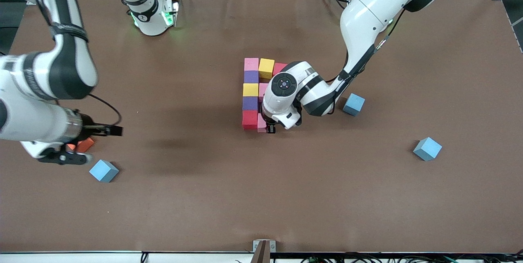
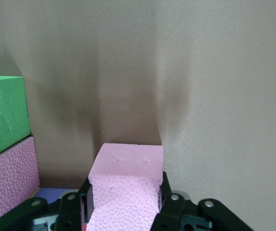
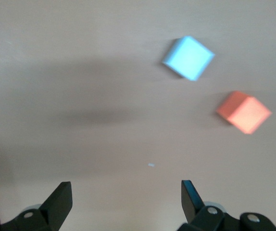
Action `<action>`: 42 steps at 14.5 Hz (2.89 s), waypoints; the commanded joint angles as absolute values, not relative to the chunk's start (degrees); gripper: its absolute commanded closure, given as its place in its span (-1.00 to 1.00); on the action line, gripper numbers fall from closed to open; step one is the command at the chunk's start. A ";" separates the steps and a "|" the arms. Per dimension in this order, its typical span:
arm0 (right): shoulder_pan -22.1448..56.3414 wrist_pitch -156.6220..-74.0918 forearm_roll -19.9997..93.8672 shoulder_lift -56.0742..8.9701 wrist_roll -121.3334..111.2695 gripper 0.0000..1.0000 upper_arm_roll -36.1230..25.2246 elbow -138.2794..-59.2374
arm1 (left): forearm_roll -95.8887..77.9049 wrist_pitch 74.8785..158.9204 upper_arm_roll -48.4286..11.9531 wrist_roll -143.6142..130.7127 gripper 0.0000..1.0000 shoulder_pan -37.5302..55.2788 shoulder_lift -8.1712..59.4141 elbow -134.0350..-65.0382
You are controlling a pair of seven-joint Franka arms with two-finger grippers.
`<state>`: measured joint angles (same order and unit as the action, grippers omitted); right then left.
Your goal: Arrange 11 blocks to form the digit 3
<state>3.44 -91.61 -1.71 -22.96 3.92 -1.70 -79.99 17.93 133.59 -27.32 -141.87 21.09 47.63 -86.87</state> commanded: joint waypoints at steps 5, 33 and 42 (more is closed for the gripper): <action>-1.23 -91.48 -4.48 -11.36 -1.58 -1.00 -0.70 -91.12 | 17.93 133.24 -26.72 -142.38 0.56 21.80 47.90 -85.78; -4.30 -78.31 -3.08 -11.16 -5.80 -1.00 -0.26 -74.78 | 17.84 130.69 -26.72 -141.77 -0.62 22.94 47.99 -85.43; 1.49 -83.67 -2.99 -6.59 -5.36 -1.00 -6.50 -83.67 | 18.02 130.43 -27.24 -140.54 -1.00 22.06 44.31 -85.52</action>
<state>0.08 -82.49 -3.39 -9.41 -5.19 -4.57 -80.10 17.93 131.64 -27.08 -141.07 22.33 47.28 -85.32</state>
